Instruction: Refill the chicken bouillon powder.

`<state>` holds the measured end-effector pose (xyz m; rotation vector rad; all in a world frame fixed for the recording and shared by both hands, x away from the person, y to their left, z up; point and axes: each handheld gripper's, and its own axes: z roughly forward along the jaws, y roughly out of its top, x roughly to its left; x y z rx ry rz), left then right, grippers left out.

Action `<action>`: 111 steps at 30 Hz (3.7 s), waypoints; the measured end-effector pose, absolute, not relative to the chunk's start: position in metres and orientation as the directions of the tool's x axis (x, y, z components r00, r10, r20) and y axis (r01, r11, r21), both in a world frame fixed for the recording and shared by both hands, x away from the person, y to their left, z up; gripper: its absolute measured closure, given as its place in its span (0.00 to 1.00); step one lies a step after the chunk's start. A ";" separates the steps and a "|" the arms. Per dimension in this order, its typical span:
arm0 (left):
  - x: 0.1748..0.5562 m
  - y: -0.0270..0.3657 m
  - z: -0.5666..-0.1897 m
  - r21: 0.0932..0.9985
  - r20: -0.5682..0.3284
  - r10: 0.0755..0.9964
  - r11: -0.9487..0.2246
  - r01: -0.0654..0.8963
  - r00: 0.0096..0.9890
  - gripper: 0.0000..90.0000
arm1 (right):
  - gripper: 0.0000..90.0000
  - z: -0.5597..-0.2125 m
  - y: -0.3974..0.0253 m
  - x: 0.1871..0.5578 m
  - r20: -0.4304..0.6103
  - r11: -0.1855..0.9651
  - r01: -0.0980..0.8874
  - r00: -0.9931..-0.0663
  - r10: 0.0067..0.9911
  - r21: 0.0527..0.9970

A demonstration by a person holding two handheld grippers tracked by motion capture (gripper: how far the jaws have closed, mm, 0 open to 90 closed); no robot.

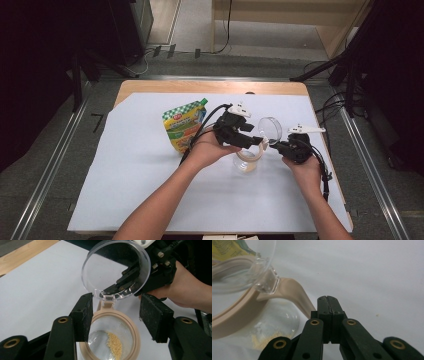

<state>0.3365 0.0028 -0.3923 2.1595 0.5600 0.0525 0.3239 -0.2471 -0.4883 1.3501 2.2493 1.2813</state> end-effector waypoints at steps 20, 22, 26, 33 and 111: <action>0.320 0.049 -0.401 0.754 -0.236 0.407 -0.497 0.430 0.883 0.58 | 0.73 -0.478 -0.244 0.262 0.262 0.206 0.590 -0.608 0.750 0.781; 0.318 0.053 -0.405 0.749 -0.235 0.416 -0.499 0.436 0.878 0.54 | 0.69 -0.478 -0.240 0.257 0.272 0.205 0.581 -0.626 0.731 0.788; 0.315 0.061 -0.406 0.755 -0.225 0.432 -0.489 0.436 0.874 0.50 | 0.64 -0.479 -0.230 0.252 0.261 0.233 0.566 -0.657 0.707 0.791; 0.310 0.080 -0.401 0.755 -0.241 0.445 -0.472 0.455 0.862 0.51 | 0.61 -0.481 -0.215 0.249 0.252 0.269 0.546 -0.696 0.672 0.793; 0.336 0.191 -0.413 0.751 -0.279 0.638 -0.321 0.577 0.718 0.71 | 0.56 -0.494 -0.159 0.239 0.215 0.428 0.483 -0.815 0.538 0.764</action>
